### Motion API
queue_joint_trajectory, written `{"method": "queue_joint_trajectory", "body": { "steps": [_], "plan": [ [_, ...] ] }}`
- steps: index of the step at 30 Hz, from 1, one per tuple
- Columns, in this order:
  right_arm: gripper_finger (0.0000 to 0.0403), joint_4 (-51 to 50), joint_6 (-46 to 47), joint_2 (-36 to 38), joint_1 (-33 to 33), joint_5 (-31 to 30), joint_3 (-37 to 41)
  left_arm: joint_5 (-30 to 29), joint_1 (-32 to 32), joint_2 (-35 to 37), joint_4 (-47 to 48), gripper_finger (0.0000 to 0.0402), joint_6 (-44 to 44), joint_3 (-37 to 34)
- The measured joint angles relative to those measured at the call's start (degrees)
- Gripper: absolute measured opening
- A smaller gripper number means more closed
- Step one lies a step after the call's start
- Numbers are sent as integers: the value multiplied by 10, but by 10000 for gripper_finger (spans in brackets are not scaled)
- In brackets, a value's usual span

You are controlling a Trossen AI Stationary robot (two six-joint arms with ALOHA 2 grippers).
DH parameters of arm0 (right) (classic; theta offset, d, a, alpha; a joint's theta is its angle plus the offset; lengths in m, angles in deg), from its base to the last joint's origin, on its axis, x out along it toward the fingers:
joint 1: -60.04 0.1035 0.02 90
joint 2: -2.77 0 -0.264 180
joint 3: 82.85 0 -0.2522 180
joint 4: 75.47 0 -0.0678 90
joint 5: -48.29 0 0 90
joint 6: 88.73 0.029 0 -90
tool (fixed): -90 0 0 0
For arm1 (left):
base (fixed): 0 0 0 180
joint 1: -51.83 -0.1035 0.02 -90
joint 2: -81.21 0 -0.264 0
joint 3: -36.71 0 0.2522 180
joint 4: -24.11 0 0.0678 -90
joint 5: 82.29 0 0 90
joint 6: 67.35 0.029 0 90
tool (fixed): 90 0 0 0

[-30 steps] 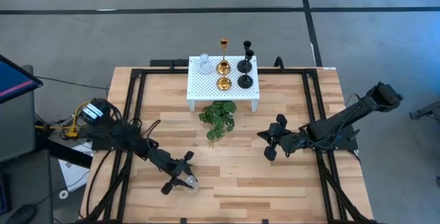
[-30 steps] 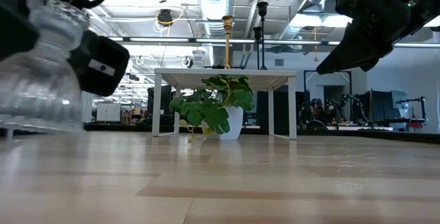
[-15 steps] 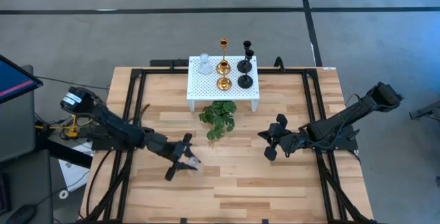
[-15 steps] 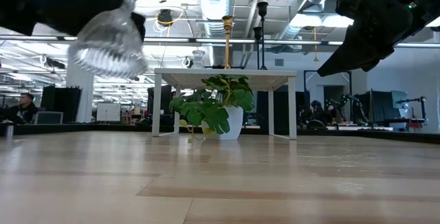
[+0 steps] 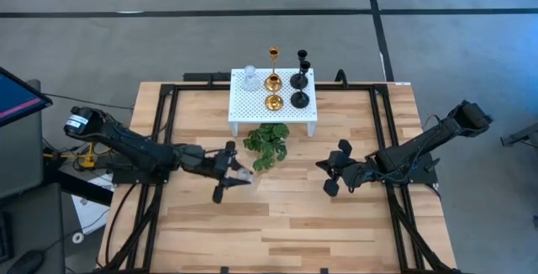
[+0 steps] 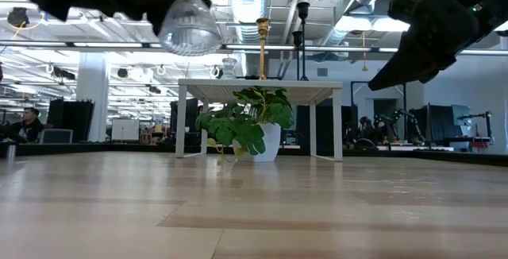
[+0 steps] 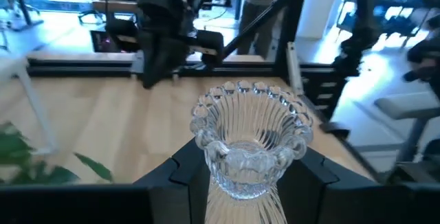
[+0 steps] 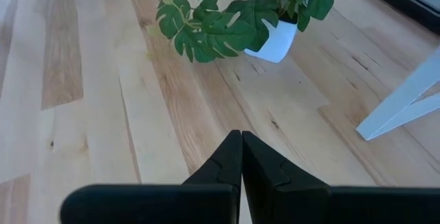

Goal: Pick & Place candle stick holders
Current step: Put the transparent candle holder on the shelf aligned with the other transparent candle holder

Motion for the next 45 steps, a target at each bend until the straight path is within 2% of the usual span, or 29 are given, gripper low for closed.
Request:
{"method": "queue_joint_trajectory", "body": {
  "steps": [2, 6, 10, 14, 20, 29, 39, 45],
  "plan": [
    [0, -4, 0, 0, 0, 0, 0, -10, -13, 0, 38, 130, 16, 26],
    [0, -10, 0, 0, 0, 0, 0, -77, -44, 0, 97, 130, 44, 73],
    [0, -12, 0, 0, 0, 0, 0, -135, -85, 0, 115, 131, 66, 102],
    [0, -22, 0, 0, 0, 0, 0, -163, -129, 0, 117, 131, 67, 124],
    [0, -40, 1, 0, 0, 0, 0, -167, -189, 0, 133, 131, 67, 152],
    [0, -40, 0, 0, 0, 0, 0, -180, -259, 0, 149, 131, 65, 157],
    [0, -40, 0, 0, 0, -1, 0, -180, -304, -8, 154, 131, 39, 157],
    [0, -40, 0, 0, 0, -2, 0, -155, -324, -45, 152, 131, 16, 157]
  ]
}}
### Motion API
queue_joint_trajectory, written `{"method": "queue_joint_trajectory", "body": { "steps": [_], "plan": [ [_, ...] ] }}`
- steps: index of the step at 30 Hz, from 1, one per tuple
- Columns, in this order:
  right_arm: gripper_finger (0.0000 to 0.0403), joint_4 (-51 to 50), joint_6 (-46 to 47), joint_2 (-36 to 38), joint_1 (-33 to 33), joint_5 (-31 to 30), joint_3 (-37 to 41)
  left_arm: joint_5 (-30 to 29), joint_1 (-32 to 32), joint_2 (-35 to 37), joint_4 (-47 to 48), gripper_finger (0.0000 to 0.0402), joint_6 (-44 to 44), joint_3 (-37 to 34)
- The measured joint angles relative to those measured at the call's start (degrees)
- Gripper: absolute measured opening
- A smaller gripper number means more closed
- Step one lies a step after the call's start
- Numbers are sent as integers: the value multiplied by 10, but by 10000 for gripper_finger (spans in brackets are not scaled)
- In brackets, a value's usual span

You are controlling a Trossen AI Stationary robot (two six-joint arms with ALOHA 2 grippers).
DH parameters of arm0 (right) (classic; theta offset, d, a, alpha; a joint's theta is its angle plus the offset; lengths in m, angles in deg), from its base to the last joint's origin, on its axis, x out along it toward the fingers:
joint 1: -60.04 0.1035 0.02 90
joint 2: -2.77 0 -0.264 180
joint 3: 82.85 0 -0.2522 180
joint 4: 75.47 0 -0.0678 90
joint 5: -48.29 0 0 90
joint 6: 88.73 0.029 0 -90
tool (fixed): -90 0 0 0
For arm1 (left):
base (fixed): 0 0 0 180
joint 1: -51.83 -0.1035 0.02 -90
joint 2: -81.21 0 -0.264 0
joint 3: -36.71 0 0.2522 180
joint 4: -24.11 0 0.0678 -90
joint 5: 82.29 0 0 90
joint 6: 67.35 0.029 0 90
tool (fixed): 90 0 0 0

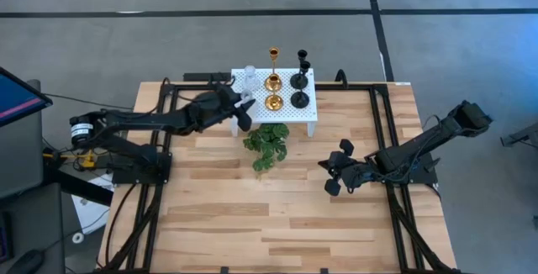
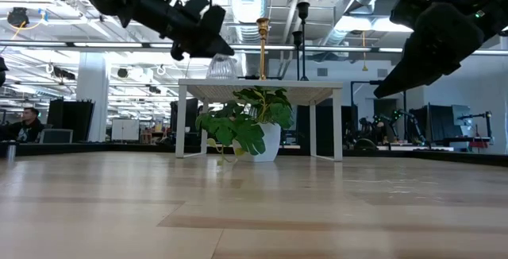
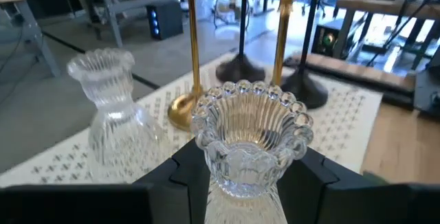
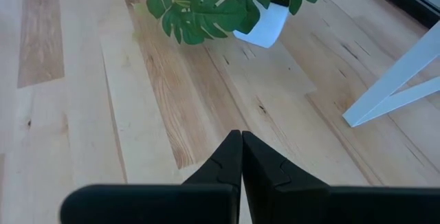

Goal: Pick & Place candle stick holders
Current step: Put the transparent candle holder on the shelf aligned with the other transparent candle holder

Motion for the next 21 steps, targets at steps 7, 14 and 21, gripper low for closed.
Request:
{"method": "queue_joint_trajectory", "body": {
  "steps": [7, 14, 21],
  "plan": [
    [0, -2, 0, 0, 0, 0, 0, 1, -8, -28, -4, 131, -1, 9],
    [0, -2, 0, 0, 0, 0, 0, 1, -8, -50, -7, 131, -1, 21],
    [0, -5, 0, 0, 0, 0, 0, -8, -8, -52, -9, 139, -1, 22]
  ]
}}
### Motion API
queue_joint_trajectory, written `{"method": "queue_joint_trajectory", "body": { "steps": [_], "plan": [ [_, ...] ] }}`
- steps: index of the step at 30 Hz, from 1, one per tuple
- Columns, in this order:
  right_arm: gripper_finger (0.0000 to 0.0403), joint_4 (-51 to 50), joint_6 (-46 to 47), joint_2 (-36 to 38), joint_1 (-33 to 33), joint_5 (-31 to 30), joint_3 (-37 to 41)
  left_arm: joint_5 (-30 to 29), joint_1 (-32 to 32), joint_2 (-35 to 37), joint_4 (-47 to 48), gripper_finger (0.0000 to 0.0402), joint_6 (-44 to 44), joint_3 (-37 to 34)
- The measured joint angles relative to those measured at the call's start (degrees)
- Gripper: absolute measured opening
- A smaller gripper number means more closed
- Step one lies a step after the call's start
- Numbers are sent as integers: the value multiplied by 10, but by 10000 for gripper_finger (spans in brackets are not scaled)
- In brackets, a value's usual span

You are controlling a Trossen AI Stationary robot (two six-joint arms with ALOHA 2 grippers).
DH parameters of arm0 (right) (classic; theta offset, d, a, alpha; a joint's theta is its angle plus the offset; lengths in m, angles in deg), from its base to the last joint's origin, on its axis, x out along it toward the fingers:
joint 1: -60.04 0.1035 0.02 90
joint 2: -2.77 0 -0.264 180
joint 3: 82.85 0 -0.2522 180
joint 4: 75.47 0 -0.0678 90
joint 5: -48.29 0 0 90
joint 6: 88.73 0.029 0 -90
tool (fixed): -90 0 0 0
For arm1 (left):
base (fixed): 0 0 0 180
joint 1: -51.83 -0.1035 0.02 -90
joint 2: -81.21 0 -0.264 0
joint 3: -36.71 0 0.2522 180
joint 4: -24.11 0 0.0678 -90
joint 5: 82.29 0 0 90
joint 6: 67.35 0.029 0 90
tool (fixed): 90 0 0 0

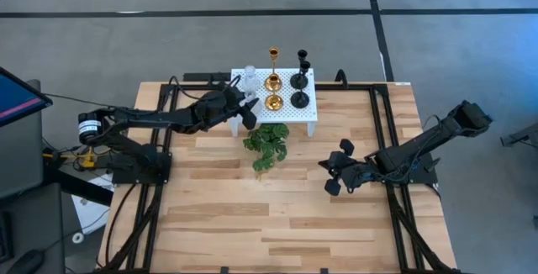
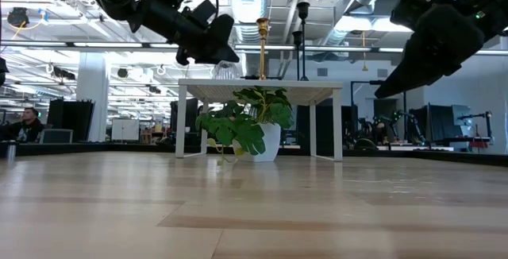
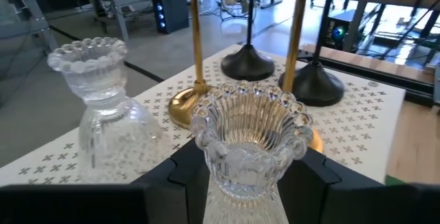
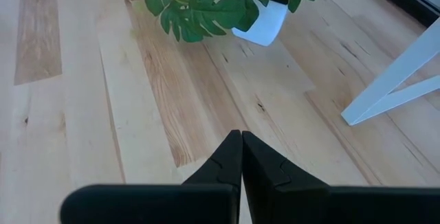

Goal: Pick & Place candle stick holders
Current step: Put the transparent candle holder on the shelf aligned with the other transparent candle holder

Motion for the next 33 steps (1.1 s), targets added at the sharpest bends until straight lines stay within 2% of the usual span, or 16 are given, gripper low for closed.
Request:
{"method": "queue_joint_trajectory", "body": {
  "steps": [5, 17, 33],
  "plan": [
    [0, -2, 0, 0, 0, 0, 0, -18, 0, 1, -1, 157, 5, 0],
    [0, -6, 0, 0, 0, 0, 0, -19, 0, 1, -5, 201, 11, 0],
    [0, -5, 1, 0, 0, 0, 0, -9, 0, 1, -8, 323, 11, -1]
  ]
}}
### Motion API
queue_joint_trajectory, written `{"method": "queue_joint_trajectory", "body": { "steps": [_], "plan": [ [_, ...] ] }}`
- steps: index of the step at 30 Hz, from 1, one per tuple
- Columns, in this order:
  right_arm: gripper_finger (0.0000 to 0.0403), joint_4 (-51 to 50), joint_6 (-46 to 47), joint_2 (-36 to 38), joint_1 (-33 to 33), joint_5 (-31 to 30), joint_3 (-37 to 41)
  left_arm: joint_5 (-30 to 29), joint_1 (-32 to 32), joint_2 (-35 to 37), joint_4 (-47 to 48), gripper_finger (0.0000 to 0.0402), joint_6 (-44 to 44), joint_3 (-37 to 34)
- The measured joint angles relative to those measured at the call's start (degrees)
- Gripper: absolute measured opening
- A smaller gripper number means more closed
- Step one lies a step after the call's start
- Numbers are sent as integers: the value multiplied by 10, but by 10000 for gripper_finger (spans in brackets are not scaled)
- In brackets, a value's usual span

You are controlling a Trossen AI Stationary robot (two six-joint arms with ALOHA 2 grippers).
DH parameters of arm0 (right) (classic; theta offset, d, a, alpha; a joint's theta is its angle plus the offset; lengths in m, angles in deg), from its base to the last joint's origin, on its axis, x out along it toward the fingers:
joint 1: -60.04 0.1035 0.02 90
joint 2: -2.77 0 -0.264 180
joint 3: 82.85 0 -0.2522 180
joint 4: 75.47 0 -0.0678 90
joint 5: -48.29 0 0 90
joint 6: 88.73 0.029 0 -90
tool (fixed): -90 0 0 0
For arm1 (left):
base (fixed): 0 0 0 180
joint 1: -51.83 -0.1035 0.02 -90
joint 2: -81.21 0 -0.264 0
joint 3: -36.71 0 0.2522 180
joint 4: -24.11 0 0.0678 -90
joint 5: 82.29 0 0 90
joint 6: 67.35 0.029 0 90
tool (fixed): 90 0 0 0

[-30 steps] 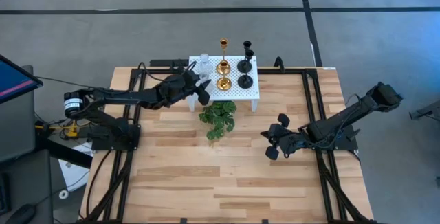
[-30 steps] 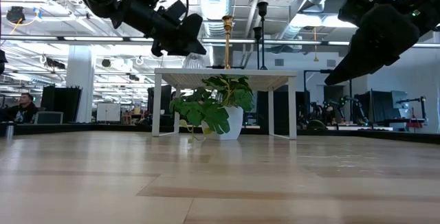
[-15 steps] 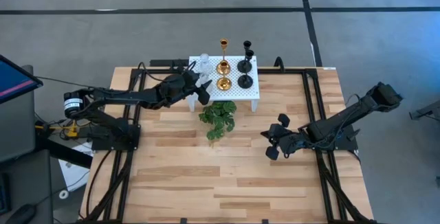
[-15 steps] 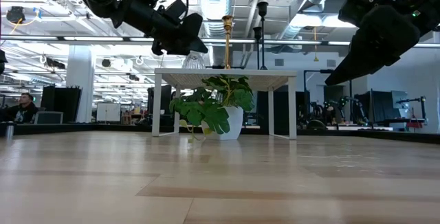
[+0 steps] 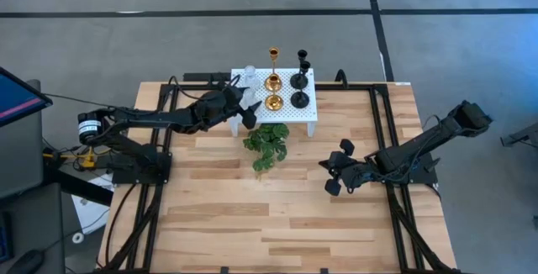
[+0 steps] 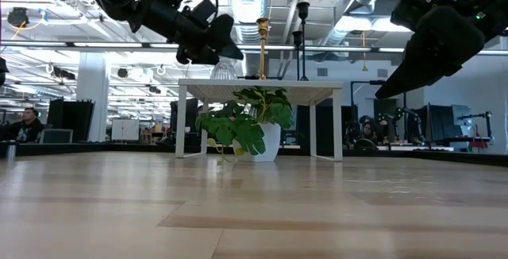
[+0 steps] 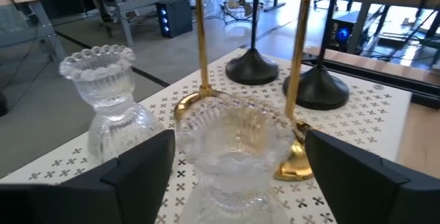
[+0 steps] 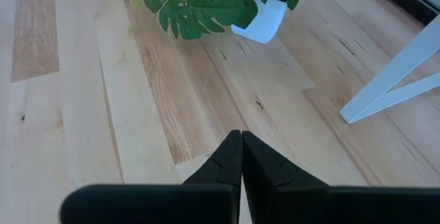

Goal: Pick & Place candle stick holders
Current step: Put the transparent candle holder on the shelf aligned with the other transparent candle holder

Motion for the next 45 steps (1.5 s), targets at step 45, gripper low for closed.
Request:
{"method": "queue_joint_trajectory", "body": {
  "steps": [45],
  "plan": [
    [0, 0, 0, 0, 0, 0, 0, 10, 0, 0, -14, 392, 0, -1]
  ]
}}
